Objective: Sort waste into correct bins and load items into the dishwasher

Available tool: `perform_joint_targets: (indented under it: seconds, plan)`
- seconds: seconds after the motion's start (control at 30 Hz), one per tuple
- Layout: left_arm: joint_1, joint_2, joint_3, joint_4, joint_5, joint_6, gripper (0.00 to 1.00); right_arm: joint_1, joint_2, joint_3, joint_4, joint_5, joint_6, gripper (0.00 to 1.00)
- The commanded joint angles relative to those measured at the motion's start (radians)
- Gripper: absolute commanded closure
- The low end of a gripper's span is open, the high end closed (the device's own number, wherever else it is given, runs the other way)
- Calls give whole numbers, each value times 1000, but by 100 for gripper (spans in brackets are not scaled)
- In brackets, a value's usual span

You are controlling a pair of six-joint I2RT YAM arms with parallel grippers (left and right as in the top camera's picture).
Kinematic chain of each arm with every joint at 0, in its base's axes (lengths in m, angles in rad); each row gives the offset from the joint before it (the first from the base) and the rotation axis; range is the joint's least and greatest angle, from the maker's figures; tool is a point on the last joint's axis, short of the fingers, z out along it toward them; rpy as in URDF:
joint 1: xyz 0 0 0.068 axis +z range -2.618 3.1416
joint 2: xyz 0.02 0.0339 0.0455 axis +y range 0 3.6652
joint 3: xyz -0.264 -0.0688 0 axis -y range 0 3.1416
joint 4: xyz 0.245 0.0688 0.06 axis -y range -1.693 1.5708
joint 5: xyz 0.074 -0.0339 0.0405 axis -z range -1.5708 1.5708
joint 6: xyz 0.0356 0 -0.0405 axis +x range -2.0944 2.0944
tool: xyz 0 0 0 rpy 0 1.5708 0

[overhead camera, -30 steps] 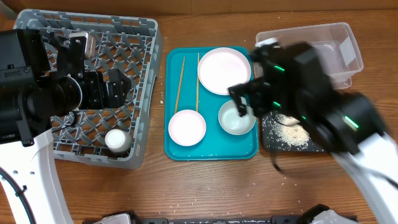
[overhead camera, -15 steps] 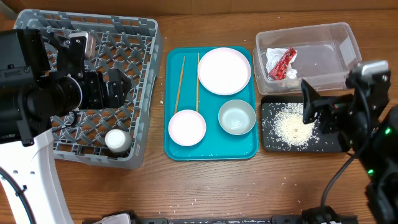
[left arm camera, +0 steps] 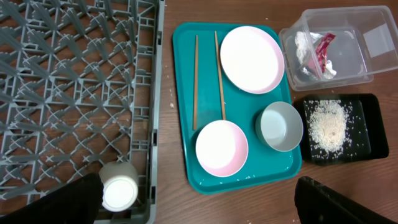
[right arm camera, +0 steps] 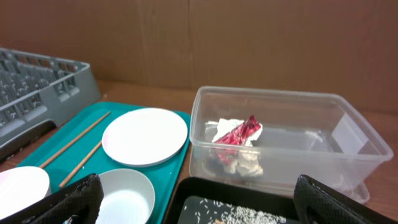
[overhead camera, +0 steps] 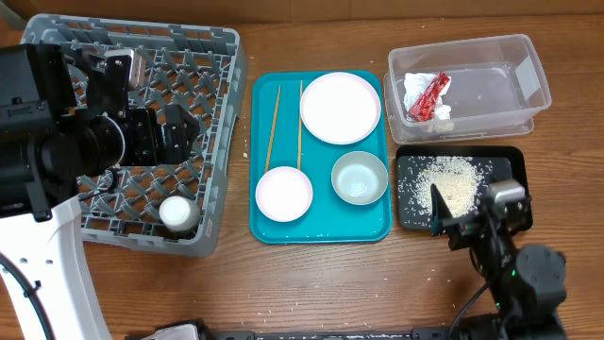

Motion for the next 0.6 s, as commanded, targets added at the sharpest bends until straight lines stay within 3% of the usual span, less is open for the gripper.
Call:
perform_joint_targets:
  seconds: [0.0,0.23,0.57]
  plan:
    - [-6,4,-1,-2,-3,27,0,-5,-103,-92,45,-9,-2,0]
    - [-6,4,-1,-2,-3,27,0,-5,-269,-248,98,-24,-2,0]
    - [-6,4,-1,-2,-3,27,0,-1,-276,-373,256,-21,-3,0]
